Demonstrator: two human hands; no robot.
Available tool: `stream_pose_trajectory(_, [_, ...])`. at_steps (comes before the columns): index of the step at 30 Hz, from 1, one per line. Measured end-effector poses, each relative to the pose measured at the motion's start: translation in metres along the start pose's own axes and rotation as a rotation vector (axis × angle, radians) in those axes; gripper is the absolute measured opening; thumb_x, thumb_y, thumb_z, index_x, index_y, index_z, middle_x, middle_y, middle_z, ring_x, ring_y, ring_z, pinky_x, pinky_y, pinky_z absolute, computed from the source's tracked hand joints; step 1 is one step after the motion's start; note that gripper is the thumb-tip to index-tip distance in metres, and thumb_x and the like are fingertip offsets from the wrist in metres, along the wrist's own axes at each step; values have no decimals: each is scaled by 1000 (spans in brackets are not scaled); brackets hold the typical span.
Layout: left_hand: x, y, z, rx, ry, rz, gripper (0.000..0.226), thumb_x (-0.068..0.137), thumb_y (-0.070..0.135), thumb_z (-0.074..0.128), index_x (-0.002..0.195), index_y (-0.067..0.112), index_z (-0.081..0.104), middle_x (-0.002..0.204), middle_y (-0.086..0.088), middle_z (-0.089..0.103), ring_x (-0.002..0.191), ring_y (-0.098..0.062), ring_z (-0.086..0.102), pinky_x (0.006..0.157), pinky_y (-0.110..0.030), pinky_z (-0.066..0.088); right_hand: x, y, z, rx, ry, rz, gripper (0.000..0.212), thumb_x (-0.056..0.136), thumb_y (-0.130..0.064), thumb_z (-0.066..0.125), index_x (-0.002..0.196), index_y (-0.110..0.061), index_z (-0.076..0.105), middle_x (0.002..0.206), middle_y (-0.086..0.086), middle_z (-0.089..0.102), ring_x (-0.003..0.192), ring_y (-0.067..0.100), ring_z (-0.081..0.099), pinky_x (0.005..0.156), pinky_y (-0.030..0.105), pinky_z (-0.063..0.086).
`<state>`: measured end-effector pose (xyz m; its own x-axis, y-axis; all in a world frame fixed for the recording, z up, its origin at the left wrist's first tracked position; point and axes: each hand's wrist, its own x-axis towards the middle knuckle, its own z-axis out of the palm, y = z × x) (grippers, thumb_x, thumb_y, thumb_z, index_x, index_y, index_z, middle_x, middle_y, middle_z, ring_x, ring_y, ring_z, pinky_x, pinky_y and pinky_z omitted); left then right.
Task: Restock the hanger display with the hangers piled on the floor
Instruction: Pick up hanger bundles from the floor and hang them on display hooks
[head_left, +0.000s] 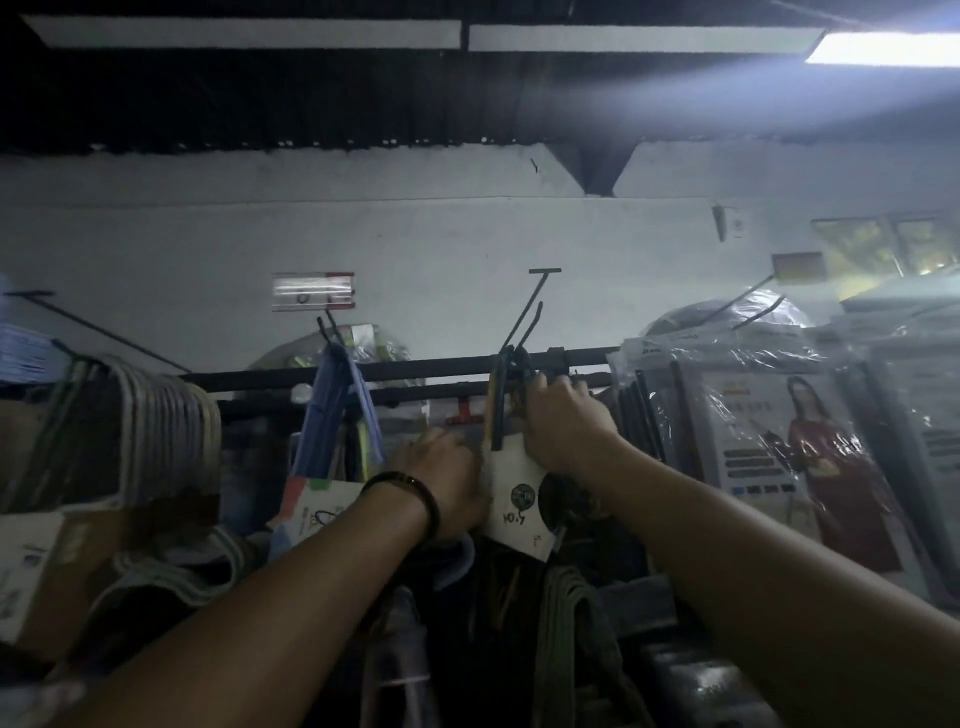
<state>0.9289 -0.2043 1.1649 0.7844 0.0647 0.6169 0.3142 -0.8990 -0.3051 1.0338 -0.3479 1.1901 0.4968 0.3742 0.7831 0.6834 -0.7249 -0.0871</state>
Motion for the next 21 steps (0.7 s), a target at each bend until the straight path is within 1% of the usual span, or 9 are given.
stream_pose_trajectory(2, [-35, -15, -15, 33, 80, -11, 50, 88, 61, 44, 103, 22, 70, 117, -4, 67, 115, -28, 58, 93, -47, 54, -26, -21, -17, -7, 37, -68, 44, 97, -22, 56, 138, -9, 48, 134, 18, 55, 127, 36, 54, 97, 47, 55])
stream_pose_trajectory(5, [-106, -45, -41, 51, 144, -21, 50, 91, 61, 37, 114, 29, 68, 123, 3, 66, 117, -26, 56, 96, -47, 52, -72, -71, -41, 94, 34, -145, 33, 96, -26, 50, 125, -12, 57, 120, 15, 62, 115, 35, 60, 87, 44, 57])
stream_pose_trajectory(8, [-200, -83, -56, 7, 170, -24, 43, 95, 61, 37, 107, 37, 70, 114, 9, 65, 108, -24, 58, 92, -44, 52, -120, -131, -46, 148, -29, -234, 42, 90, -47, 38, 107, -18, 62, 111, 10, 66, 102, 32, 65, 80, 41, 58])
stream_pose_trajectory(9, [-238, -95, -60, -23, 175, -43, 46, 93, 62, 34, 104, 36, 70, 111, 8, 66, 105, -23, 58, 90, -43, 52, -141, -154, -46, 185, -49, -262, 42, 90, -49, 40, 107, -19, 63, 108, 8, 66, 98, 31, 66, 79, 42, 59])
stream_pose_trajectory(11, [-322, -118, -65, -129, 160, -115, 43, 91, 59, 34, 97, 35, 69, 102, 9, 65, 96, -22, 59, 84, -40, 52, -187, -205, -43, 280, -95, -307, 29, 97, -42, 52, 108, -18, 64, 101, 5, 67, 90, 28, 65, 74, 41, 59])
stream_pose_trajectory(13, [-412, -140, -65, -198, 61, -229, 23, 91, 52, 42, 79, 36, 55, 82, 8, 55, 78, -21, 53, 70, -39, 52, -236, -262, -37, 392, -141, -368, 20, 100, -37, 55, 103, -18, 63, 95, 3, 66, 83, 25, 64, 69, 40, 56])
stream_pose_trajectory(15, [-508, -158, -57, -175, -27, -348, 20, 92, 43, 50, 75, 33, 46, 78, 6, 52, 73, -21, 53, 62, -37, 48, -289, -324, -20, 463, -204, -457, 20, 100, -41, 52, 96, -22, 59, 90, -1, 64, 78, 23, 61, 68, 43, 55])
stream_pose_trajectory(19, [-698, -178, -30, -197, -332, -640, 20, 91, 47, 49, 97, 36, 64, 100, 9, 66, 94, -18, 67, 76, -34, 55, -413, -452, 30, 564, -434, -650, 20, 99, -46, 48, 94, -28, 55, 82, -10, 52, 73, 16, 55, 63, 34, 42])
stream_pose_trajectory(21, [-788, -180, -17, -229, -482, -808, 25, 97, 47, 51, 112, 37, 67, 112, 7, 69, 101, -21, 68, 82, -36, 57, -483, -511, 51, 635, -612, -720, 17, 101, -43, 50, 95, -28, 56, 81, -11, 55, 74, 17, 60, 65, 37, 50])
